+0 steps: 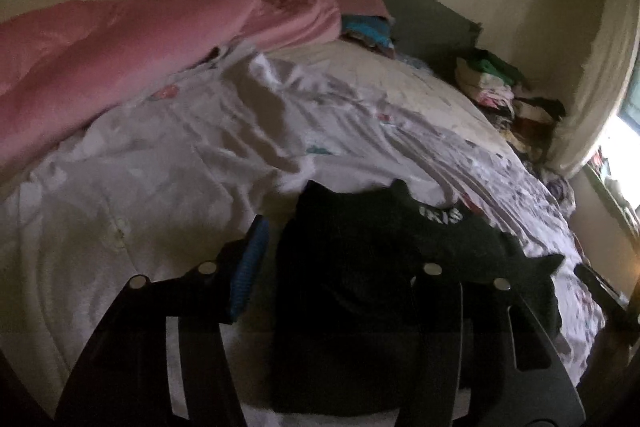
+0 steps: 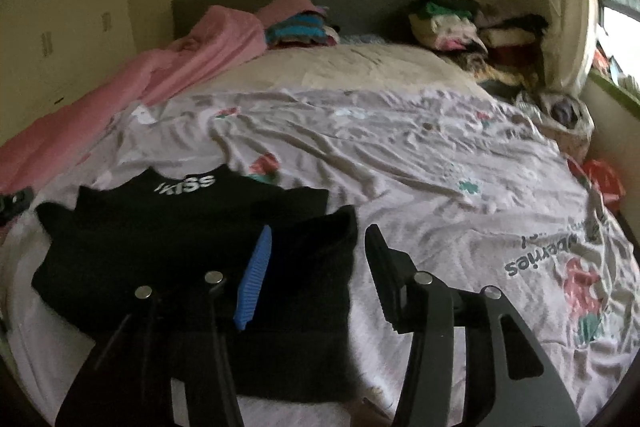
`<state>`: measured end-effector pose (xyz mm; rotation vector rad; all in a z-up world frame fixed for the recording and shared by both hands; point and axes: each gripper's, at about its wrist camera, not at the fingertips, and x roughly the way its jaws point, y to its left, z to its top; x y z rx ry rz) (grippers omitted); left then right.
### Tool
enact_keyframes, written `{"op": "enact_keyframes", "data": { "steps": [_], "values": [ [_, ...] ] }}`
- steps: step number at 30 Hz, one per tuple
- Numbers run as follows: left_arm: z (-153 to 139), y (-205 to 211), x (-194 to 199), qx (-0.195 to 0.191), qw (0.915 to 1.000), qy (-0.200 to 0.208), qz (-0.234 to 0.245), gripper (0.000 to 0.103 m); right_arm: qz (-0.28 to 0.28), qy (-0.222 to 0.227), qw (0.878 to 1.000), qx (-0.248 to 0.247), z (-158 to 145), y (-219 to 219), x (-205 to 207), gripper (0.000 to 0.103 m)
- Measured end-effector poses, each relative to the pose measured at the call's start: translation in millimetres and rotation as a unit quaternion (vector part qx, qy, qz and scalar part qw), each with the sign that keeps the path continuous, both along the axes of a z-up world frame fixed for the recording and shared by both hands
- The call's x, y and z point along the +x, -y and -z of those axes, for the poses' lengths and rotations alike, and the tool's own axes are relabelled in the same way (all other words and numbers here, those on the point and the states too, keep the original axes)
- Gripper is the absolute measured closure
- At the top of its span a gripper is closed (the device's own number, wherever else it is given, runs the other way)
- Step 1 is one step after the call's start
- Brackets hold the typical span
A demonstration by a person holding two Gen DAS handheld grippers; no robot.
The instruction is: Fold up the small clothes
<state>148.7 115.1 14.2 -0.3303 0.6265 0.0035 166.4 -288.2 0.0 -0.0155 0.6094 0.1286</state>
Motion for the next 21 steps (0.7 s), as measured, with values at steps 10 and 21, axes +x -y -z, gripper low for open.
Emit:
{"op": "enact_keyframes", "data": {
  "steps": [10, 21],
  "values": [
    [28.1, 73.5, -0.4, 0.031, 0.9889, -0.062, 0.132, 0.089, -0.08, -0.037, 0.996, -0.023, 14.8, -44.4, -25.9, 0.077],
    [57.6, 66.7, 14.2, 0.074, 0.9846, -0.116, 0.107, 0.089, -0.082, -0.101, 0.99, -0.059, 57.3, -62.8, -3.5, 0.081]
  ]
}}
